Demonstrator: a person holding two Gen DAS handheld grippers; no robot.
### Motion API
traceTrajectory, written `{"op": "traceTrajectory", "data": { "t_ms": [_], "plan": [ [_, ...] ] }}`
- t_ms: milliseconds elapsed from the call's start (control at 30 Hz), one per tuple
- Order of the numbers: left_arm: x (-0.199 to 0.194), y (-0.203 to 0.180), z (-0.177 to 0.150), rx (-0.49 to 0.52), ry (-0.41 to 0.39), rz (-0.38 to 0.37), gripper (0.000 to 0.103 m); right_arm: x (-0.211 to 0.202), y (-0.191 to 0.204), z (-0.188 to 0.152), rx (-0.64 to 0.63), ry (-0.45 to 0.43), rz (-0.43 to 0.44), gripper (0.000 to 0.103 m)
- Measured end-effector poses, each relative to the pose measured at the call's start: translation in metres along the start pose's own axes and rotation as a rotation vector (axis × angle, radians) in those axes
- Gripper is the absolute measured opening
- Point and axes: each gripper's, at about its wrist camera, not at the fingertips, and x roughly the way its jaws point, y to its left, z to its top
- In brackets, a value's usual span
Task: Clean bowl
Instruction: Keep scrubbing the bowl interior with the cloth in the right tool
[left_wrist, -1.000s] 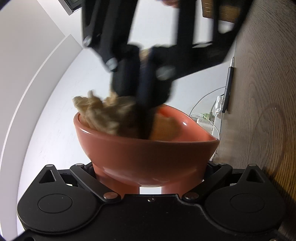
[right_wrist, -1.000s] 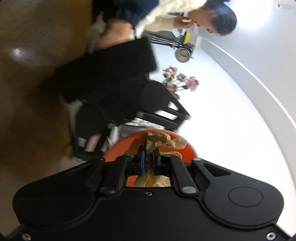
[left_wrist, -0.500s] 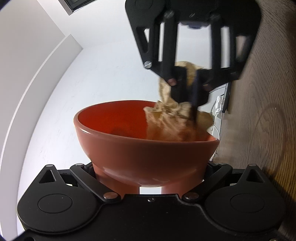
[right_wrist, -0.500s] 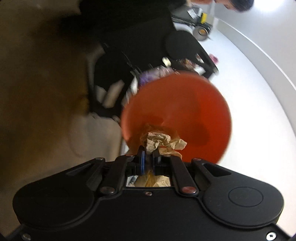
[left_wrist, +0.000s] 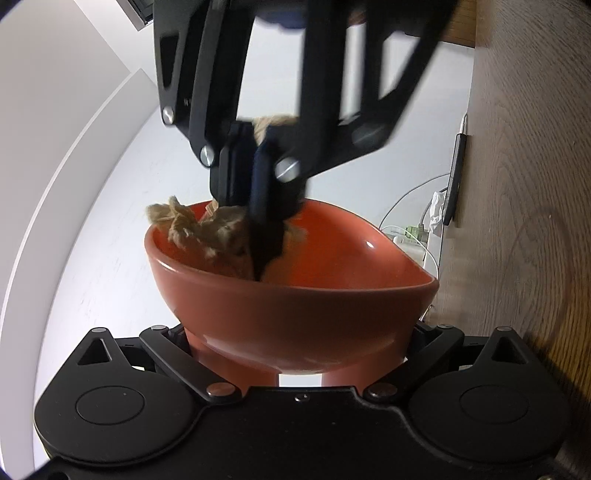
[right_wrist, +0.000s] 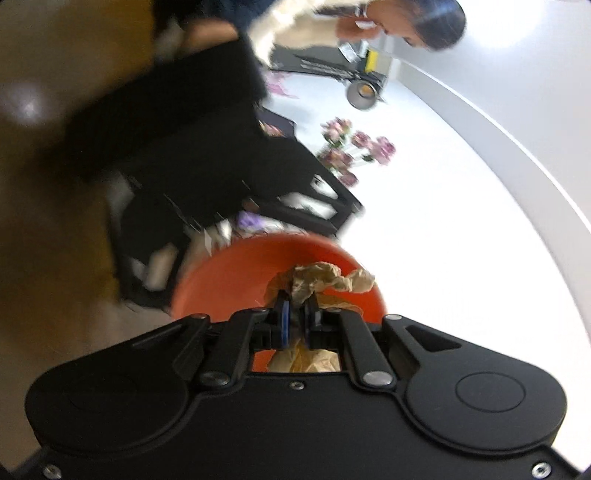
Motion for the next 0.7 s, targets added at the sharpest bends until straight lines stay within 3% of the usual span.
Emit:
{"op": "traceTrajectory", "data": {
  "t_ms": [200, 300, 500, 700],
  "plan": [
    [0.001, 0.0, 0.0, 0.0, 0.0, 0.0, 0.098, 0.0, 0.012, -0.049, 0.01, 0.113, 0.033, 0.008],
    [0.001, -0.001, 0.0, 0.0, 0.0, 0.0, 0.098, -0.013, 0.028, -0.059, -0.001, 0.123, 0.083, 0.008],
    [0.001, -0.001, -0.001, -0.001, -0.001, 0.0, 0.098, -0.049, 0.056, -0.051, -0.005, 0.044, 0.176, 0.008],
    [0.001, -0.001, -0.001, -0.001, -0.001, -0.001, 0.098, -0.074, 0.049, -0.033, 0.012, -0.058, 0.11, 0.008]
  ]
}}
